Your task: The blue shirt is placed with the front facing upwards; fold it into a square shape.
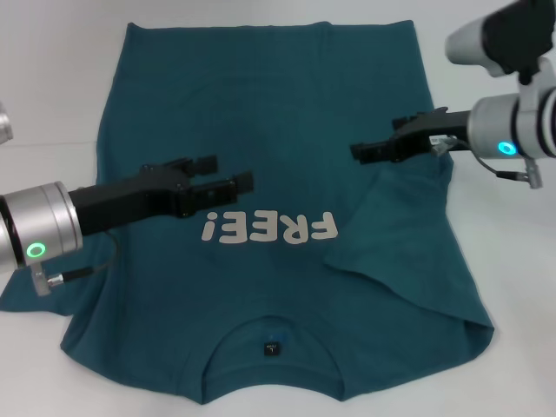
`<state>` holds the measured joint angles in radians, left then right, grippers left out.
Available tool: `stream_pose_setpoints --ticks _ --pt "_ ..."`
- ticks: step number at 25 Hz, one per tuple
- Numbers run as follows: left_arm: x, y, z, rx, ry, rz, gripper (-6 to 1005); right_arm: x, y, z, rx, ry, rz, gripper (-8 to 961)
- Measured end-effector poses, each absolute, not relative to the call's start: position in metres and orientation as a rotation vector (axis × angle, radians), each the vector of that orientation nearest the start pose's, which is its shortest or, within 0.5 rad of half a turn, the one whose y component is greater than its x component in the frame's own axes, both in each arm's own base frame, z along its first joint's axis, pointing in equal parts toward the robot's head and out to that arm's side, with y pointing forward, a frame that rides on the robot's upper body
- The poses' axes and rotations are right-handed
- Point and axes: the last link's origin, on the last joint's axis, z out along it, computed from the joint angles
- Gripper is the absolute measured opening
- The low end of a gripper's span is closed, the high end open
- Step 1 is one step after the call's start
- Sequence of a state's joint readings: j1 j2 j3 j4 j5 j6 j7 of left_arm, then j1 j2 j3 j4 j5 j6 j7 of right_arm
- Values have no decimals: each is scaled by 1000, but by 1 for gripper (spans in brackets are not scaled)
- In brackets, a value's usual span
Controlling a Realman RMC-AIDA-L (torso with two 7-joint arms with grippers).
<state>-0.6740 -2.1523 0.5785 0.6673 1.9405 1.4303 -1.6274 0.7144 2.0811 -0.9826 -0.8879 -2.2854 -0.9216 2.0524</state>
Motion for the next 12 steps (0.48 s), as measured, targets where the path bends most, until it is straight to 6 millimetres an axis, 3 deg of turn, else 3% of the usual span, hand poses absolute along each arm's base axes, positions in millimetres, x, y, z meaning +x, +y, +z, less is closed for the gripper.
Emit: stream_pose_setpoints --ticks 4,12 --pt "-209 383 -6 -2502 -911 -931 886 218 435 26 -2334 702 276 946" --pt "-217 398 -2 -2371 -1056 -901 885 249 388 39 -2428 482 464 946"
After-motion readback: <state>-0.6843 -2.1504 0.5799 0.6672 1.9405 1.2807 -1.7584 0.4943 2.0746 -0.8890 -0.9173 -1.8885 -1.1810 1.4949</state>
